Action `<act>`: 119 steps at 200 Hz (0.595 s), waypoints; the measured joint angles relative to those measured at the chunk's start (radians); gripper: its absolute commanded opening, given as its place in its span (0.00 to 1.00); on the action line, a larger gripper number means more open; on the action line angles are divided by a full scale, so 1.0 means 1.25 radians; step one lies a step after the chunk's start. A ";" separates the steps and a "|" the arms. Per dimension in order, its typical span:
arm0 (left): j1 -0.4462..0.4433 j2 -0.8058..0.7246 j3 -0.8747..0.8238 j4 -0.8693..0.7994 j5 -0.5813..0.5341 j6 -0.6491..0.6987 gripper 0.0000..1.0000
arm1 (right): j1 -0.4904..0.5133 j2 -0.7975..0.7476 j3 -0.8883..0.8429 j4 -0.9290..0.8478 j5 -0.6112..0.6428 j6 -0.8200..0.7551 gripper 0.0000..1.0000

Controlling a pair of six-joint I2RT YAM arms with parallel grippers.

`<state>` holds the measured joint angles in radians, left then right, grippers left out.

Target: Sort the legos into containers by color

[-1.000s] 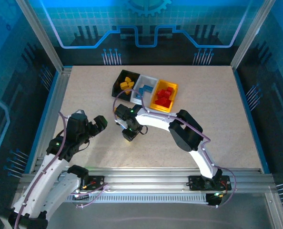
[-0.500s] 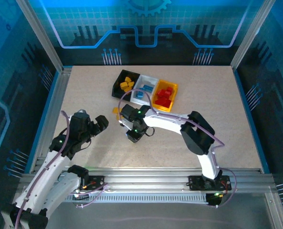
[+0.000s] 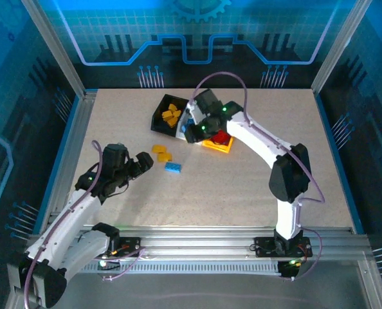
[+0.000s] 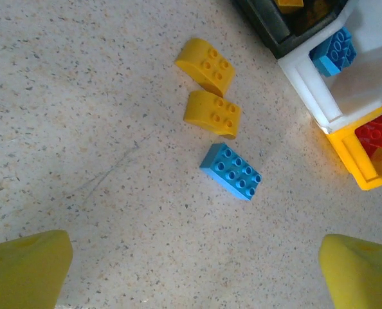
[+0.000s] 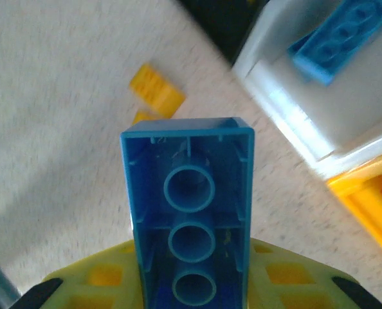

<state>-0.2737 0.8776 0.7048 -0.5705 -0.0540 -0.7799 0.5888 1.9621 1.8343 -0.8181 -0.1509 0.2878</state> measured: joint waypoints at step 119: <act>0.003 -0.047 -0.006 -0.026 0.035 0.002 0.99 | -0.104 0.378 0.400 -0.077 -0.020 0.182 0.33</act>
<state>-0.2695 0.8188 0.6968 -0.6033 -0.0101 -0.7769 0.4583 2.4351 2.3348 -0.9138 -0.1764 0.5148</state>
